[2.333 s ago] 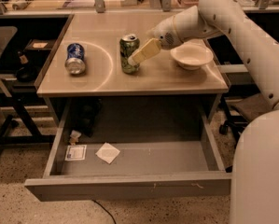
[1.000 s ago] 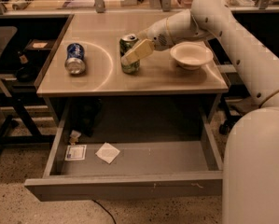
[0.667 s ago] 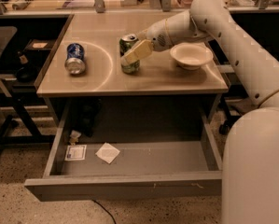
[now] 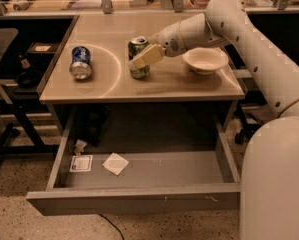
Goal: Place green can into top drawer
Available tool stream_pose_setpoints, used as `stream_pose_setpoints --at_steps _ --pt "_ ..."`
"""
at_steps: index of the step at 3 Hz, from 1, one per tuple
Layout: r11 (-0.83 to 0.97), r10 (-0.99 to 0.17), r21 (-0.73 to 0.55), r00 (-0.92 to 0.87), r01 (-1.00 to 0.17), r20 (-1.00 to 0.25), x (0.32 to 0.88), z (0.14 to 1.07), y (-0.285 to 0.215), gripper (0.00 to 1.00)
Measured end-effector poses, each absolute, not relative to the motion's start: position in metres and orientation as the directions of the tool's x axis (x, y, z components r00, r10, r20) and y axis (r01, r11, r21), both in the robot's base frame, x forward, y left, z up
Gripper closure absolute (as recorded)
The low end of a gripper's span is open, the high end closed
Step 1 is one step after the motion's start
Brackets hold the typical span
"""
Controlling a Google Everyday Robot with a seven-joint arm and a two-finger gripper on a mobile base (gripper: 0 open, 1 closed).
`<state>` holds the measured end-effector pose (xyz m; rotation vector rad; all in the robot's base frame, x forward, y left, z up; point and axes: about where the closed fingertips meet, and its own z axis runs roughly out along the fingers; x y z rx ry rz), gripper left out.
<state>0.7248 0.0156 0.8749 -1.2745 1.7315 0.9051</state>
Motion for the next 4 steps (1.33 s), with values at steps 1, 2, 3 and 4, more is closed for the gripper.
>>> stream_pose_setpoints --at_steps 1,2,3,4 --pt "0.241 -0.405 0.092 -0.186 -0.966 -0.895 0.7248 0.8749 0.0156 0.41" --pt "0.241 -0.405 0.092 -0.186 -0.966 -0.895 0.7248 0.8749 0.0156 0.64" --pt "0.241 -0.405 0.092 -0.186 -0.966 -0.895 0.7248 0.8749 0.0157 0.87" --pt "0.240 -0.405 0.092 -0.186 -0.966 -0.895 0.7248 0.8748 0.0159 1.00"
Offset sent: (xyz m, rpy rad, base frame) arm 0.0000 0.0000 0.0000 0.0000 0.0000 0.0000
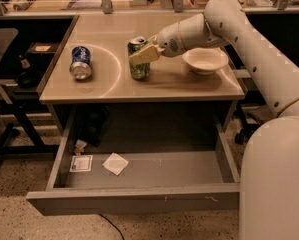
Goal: Place green can into top drawer
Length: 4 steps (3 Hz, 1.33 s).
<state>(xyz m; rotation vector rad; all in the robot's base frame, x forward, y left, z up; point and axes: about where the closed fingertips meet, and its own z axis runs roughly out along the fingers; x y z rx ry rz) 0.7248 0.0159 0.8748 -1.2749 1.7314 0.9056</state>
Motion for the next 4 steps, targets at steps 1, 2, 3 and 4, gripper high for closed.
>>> stream_pose_setpoints --at_steps 1,2,3,4 --pt "0.240 -0.405 0.092 -0.186 -0.966 -0.895 0.725 0.875 0.016 1.00" --pt "0.234 -0.419 0.081 -0.175 -0.969 -0.891 0.721 0.882 0.019 1.00" --pt "0.255 -0.429 0.068 -0.176 -0.964 -0.886 0.705 0.897 0.013 1.00" --pt "0.281 -0.432 0.059 -0.181 -0.958 -0.884 0.678 0.911 0.005 1.00"
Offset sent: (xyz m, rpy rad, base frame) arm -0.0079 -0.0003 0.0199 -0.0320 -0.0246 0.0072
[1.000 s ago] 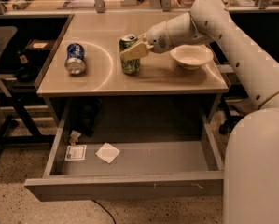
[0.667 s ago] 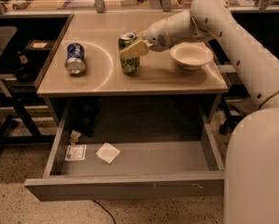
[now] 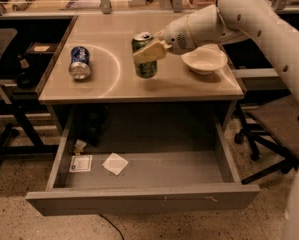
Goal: Place green can into top drawer
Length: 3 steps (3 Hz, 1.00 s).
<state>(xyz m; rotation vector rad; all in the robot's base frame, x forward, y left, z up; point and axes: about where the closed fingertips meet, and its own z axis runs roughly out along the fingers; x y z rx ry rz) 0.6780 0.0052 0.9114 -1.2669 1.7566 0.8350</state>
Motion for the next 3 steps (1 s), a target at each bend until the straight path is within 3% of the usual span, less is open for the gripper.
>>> stream_pose_setpoints --at_steps 2,3 --pt "0.353 -0.406 0.069 -0.219 -0.933 -0.887 0.614 0.926 -0.022 1.00" --pt "0.358 -0.394 0.059 -0.208 -0.932 -0.895 0.546 0.932 -0.043 1.00"
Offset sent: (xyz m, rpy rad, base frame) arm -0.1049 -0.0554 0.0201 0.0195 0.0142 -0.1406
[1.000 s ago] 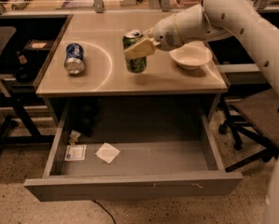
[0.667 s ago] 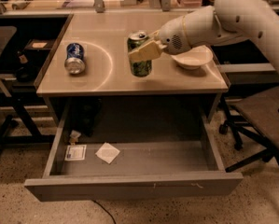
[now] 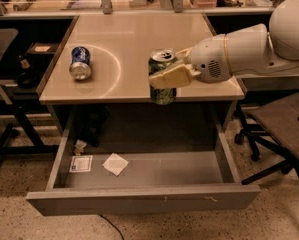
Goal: Place green can into top drawer
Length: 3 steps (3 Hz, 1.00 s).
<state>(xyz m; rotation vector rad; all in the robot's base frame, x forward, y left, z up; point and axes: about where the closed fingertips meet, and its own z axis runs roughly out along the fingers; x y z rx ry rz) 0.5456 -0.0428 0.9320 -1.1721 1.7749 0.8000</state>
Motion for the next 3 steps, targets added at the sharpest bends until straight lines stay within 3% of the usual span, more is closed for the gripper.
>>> stream_pose_setpoints --at_steps 1,3 --pt "0.358 -0.396 0.058 -0.208 -0.932 -0.895 0.545 0.933 -0.043 1.00" --pt "0.429 -0.361 0.160 -0.331 -0.889 -0.872 0.492 0.891 -0.054 1.00"
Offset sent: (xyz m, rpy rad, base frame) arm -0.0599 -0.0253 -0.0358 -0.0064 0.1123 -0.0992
